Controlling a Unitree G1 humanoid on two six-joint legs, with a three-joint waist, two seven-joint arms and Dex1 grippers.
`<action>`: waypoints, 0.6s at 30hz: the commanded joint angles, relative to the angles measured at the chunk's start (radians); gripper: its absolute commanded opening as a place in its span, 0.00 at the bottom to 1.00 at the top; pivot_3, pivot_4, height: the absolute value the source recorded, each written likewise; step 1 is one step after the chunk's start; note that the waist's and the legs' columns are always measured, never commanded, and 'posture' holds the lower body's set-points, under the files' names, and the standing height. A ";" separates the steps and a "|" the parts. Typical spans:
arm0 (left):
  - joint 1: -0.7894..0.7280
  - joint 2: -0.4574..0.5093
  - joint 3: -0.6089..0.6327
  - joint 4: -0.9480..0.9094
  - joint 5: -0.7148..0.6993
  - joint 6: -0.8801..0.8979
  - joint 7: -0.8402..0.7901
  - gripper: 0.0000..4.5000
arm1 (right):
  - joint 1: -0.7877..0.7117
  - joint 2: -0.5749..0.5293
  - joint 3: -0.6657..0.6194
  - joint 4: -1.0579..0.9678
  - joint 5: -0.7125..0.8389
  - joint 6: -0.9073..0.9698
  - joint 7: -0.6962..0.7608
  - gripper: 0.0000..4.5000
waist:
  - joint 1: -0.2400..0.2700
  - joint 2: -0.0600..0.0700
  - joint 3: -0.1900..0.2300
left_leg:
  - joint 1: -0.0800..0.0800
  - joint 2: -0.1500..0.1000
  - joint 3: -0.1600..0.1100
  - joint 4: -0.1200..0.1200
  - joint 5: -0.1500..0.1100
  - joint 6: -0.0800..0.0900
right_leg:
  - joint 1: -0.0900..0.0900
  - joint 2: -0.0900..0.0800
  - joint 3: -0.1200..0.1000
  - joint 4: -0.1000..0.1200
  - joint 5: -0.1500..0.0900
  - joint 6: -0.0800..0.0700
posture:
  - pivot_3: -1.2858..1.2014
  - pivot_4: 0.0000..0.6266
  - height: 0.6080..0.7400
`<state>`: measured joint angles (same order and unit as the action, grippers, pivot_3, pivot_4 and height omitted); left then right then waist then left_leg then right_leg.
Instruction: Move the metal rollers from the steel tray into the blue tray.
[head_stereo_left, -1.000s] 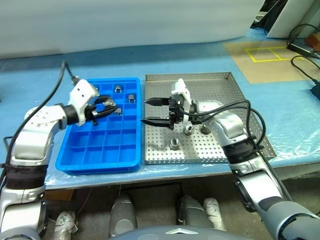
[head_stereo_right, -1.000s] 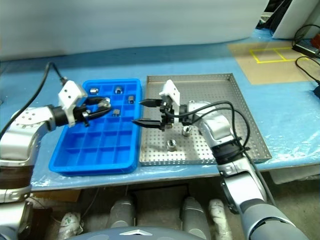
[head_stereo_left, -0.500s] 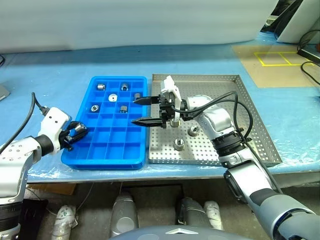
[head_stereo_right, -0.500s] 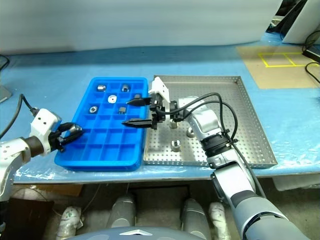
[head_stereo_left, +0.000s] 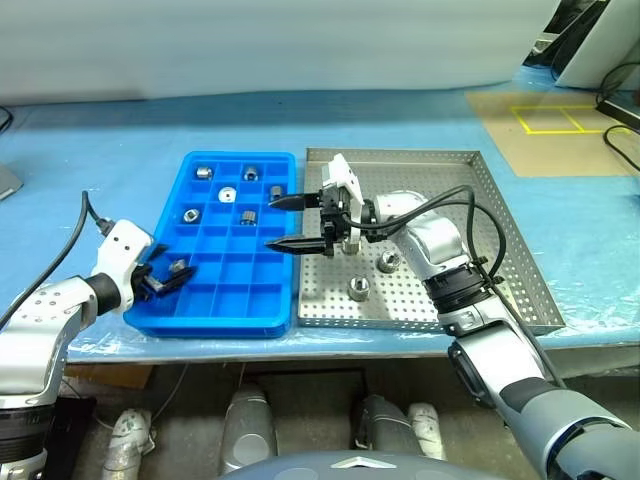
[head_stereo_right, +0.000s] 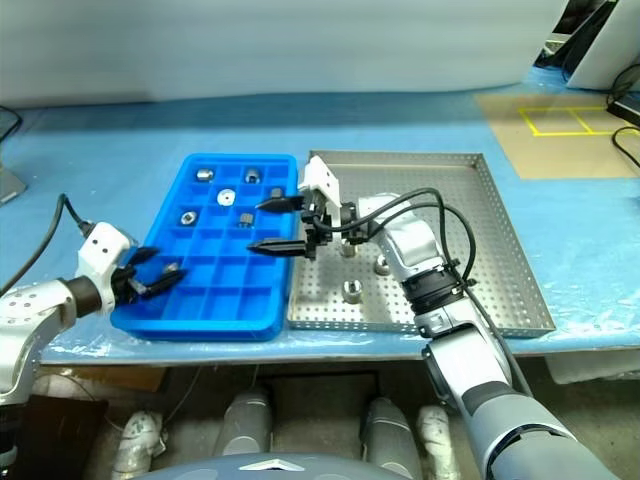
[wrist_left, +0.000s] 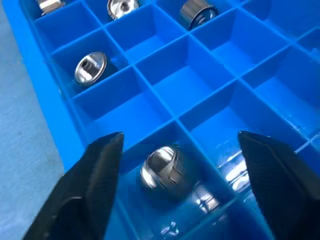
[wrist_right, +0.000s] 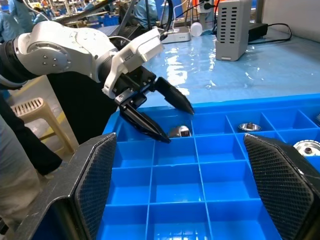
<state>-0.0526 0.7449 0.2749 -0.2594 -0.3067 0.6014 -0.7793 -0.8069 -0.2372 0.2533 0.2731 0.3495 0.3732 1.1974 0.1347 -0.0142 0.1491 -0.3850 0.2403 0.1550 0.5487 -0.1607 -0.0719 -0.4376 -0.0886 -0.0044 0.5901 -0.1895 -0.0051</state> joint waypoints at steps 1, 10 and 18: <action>-0.081 0.027 0.014 -0.062 -0.074 0.016 -0.034 0.84 | 0.012 -0.032 -0.035 -0.056 0.008 -0.006 -0.005 0.96 | 0.001 0.000 0.000 | 0.000 0.000 0.000 0.000 0.000 0.000 | 0.000 0.000 0.000 0.000 0.000 0.000 | 0.61 0.24 1.00; -0.417 -0.041 -0.295 0.072 -0.035 -0.059 -0.150 0.84 | 0.091 -0.227 -0.203 -0.164 0.103 0.130 -0.030 0.96 | 0.013 0.000 0.000 | 0.001 -0.002 0.000 0.002 0.003 -0.004 | 0.002 0.000 0.001 0.002 0.000 0.000 | 0.56 0.24 1.00; -0.717 -0.309 -0.572 0.501 0.093 -0.259 -0.306 0.84 | 0.301 -0.362 -0.348 -0.359 0.122 0.201 -0.185 0.96 | -0.022 0.000 0.000 | 0.001 -0.002 0.000 0.004 0.004 -0.003 | 0.002 0.000 0.003 0.003 0.000 0.000 | 0.49 0.24 1.00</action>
<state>-0.7464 0.4393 -0.2793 0.2377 -0.2120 0.3759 -1.0446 -0.5013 -0.5906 -0.0584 -0.0205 0.4383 0.5636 1.0332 0.1127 -0.0140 0.1492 -0.3839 0.2374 0.1550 0.5524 -0.1569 -0.0740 -0.4353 -0.0882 -0.0002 0.5928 -0.1891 -0.0048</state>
